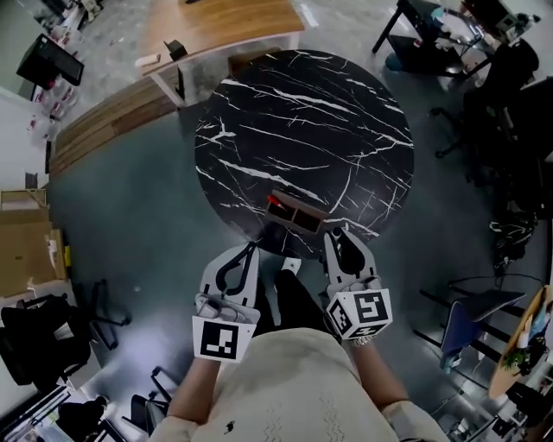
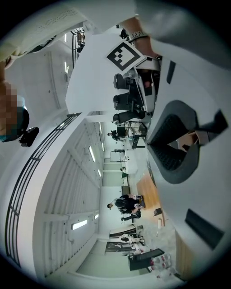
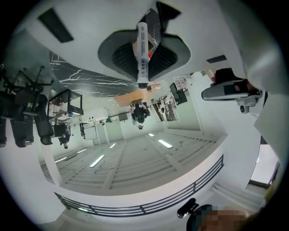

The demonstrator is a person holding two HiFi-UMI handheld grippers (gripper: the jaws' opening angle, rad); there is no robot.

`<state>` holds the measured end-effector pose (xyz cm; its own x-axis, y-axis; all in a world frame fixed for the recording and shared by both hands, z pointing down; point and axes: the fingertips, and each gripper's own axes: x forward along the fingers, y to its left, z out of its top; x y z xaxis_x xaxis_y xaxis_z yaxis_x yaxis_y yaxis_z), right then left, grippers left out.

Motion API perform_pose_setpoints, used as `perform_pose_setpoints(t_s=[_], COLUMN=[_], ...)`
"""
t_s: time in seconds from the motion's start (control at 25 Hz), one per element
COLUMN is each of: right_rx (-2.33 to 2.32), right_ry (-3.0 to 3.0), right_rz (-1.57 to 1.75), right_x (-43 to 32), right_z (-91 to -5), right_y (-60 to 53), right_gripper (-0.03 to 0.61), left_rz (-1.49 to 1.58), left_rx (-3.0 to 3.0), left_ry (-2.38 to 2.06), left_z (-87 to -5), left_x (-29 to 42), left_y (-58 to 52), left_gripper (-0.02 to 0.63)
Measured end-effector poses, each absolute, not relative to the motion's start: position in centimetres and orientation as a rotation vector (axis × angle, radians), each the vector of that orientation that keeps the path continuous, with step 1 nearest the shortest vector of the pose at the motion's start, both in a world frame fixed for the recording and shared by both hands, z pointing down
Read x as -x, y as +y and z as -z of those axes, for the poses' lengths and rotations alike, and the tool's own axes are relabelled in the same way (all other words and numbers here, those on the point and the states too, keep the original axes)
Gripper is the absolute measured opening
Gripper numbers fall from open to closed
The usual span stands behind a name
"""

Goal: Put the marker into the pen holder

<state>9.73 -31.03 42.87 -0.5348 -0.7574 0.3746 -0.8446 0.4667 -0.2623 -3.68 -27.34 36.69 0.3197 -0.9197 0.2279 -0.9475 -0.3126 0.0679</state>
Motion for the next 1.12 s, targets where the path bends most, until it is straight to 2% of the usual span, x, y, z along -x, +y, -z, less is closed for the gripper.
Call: perform_pose_setpoints(t_s=[0.16,0.28,0.4,0.48,0.64,1.12], right_rx=[-1.432,-1.462,-1.488,-1.495,-1.488,-1.546], right_ry=[-2.519,-2.516,-2.48,-2.449,-2.394,-2.299], right_rz=[-0.593,-0.513,-0.49,-0.488,-0.451,-0.455], right_x=[-9.3,-8.7,-8.1,-7.8,-7.3,-7.6], right_z=[-43.8,-45.3,-47.2,-48.3,-50.3,-53.4], right_y=[-33.5,-35.4,-36.7,-37.4,-38.2,-38.5], right_gripper=[0.089,0.089,0.089,0.089,0.089,0.089], left_rz=[-0.276,-0.464,-0.457,-0.584,-0.42,-0.425], left_rx=[-2.38,-2.506,-2.502,-2.582,-2.451,-2.411], left_ry=[-1.653,-1.54,-1.474,-1.376,-1.389,-1.319], left_z=[-38.1,-39.5,-40.6,-41.5,-42.9,-45.6], left_x=[3.2,2.7,2.4,2.1,2.3,2.7], left_y=[-29.2,-30.8,-32.2,-32.7,-34.2,-34.8], left_gripper=[0.009,0.01,0.009,0.01,0.01,0.009])
